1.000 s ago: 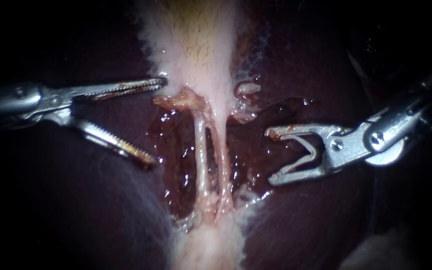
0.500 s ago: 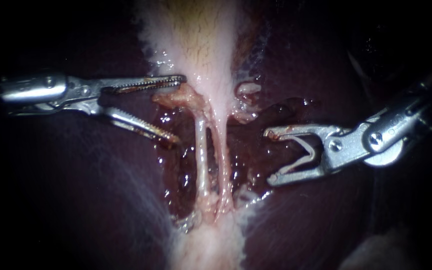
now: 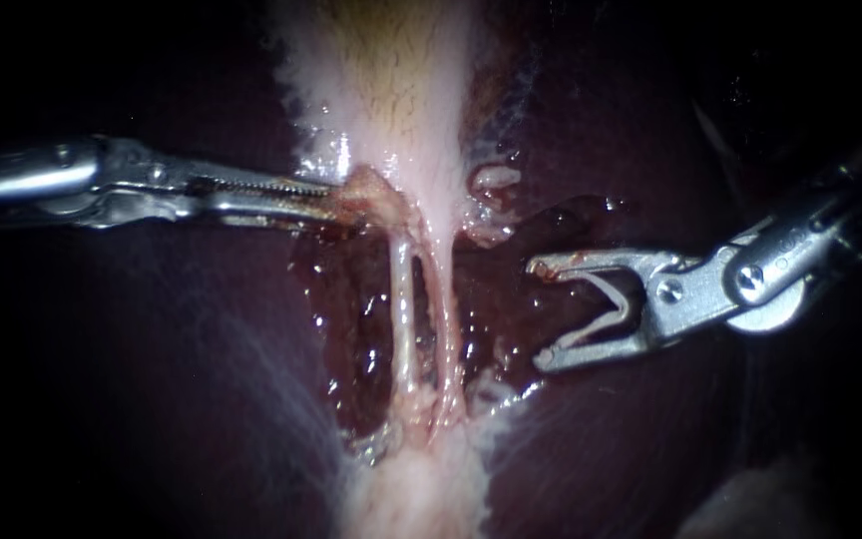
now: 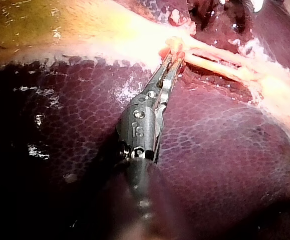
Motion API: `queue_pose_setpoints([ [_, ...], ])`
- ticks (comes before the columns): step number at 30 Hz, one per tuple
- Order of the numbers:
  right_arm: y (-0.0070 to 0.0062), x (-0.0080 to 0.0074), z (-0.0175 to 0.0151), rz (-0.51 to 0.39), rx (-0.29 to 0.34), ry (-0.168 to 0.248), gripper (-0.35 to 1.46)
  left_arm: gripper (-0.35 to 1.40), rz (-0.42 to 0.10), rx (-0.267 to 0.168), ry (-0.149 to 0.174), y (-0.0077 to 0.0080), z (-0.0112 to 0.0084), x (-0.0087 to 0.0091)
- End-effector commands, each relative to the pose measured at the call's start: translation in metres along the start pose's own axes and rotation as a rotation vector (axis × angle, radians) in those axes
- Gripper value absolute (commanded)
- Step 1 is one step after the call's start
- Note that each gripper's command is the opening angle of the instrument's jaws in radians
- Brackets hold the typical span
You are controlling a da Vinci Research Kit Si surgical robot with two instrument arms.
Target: Grabbing gallbladder
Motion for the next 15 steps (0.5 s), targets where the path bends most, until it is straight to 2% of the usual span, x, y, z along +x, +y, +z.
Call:
queue_pose_setpoints([
  [1, 0.0000, 0.0000, 0.0000, 0.000, 0.000, 0.000, 0.50, -0.35, 0.000, 0.001, -0.004, 0.0000, 0.0000, 0.0000],
  [6, 0.0000, 0.0001, 0.0000, 0.000, 0.000, 0.000, 0.50, -0.35, -0.040, 0.013, -0.025, 0.0003, -0.0005, 0.0001],
  [8, 0.0000, 0.0001, -0.0001, 0.000, 0.000, 0.000, 0.50, -0.35, -0.077, 0.014, -0.041, 0.0004, -0.0009, 0.0004],
  [10, 0.0000, 0.0001, -0.0001, 0.000, 0.000, 0.000, 0.50, -0.35, -0.078, 0.010, -0.071, 0.0005, -0.0015, 0.0010],
  [12, 0.0000, 0.0001, -0.0001, 0.000, 0.000, 0.000, 0.50, -0.35, -0.081, -0.010, -0.094, 0.0006, -0.0021, 0.0017],
  [15, 0.0000, 0.0001, -0.0001, 0.000, 0.000, 0.000, 0.50, -0.35, -0.095, -0.041, -0.098, 0.0008, -0.0036, 0.0032],
])
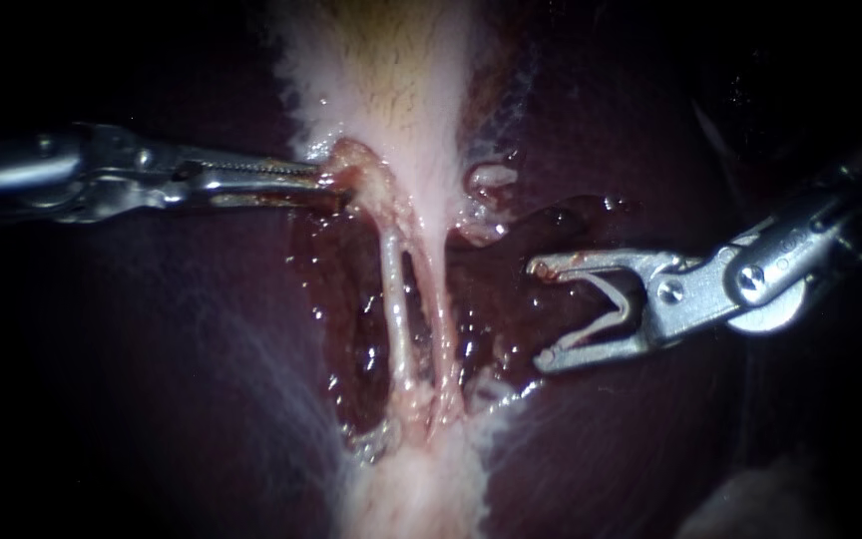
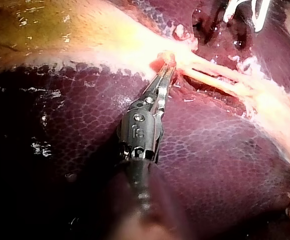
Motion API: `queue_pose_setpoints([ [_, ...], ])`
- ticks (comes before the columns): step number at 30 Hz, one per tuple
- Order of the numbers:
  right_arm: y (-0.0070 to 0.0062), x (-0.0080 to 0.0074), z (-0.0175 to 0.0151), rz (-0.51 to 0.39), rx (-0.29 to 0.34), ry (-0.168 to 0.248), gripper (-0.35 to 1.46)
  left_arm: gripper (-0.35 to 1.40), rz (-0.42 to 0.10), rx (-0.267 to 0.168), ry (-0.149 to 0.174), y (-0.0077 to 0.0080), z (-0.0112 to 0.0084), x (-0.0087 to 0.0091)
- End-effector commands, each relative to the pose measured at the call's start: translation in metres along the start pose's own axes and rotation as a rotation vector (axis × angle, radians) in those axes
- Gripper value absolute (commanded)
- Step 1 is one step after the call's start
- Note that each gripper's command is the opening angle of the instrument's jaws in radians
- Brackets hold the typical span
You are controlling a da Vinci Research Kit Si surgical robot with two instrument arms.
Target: Grabbing gallbladder
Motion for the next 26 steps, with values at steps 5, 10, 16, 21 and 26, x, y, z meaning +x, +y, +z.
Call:
queue_pose_setpoints([
  [5, 0.0000, 0.0000, 0.0000, 0.000, 0.000, 0.000, 0.50, -0.35, -0.049, -0.018, -0.001, 0.0009, -0.0030, 0.0025],
  [10, 0.0000, 0.0000, 0.0000, 0.000, 0.000, 0.000, 0.50, -0.35, -0.077, -0.028, -0.001, 0.0019, -0.0054, 0.0047],
  [16, 0.0000, 0.0000, 0.0000, 0.000, 0.000, 0.000, 0.50, -0.35, -0.086, -0.031, 0.034, 0.0036, -0.0066, 0.0061],
  [21, 0.0000, 0.0000, 0.0000, 0.000, 0.000, 0.000, 0.50, -0.35, -0.085, -0.034, 0.034, 0.0037, -0.0066, 0.0062],
  [26, 0.0000, 0.0000, 0.0000, 0.000, 0.000, 0.000, 0.50, -0.35, -0.084, -0.034, 0.034, 0.0035, -0.0063, 0.0058],
])
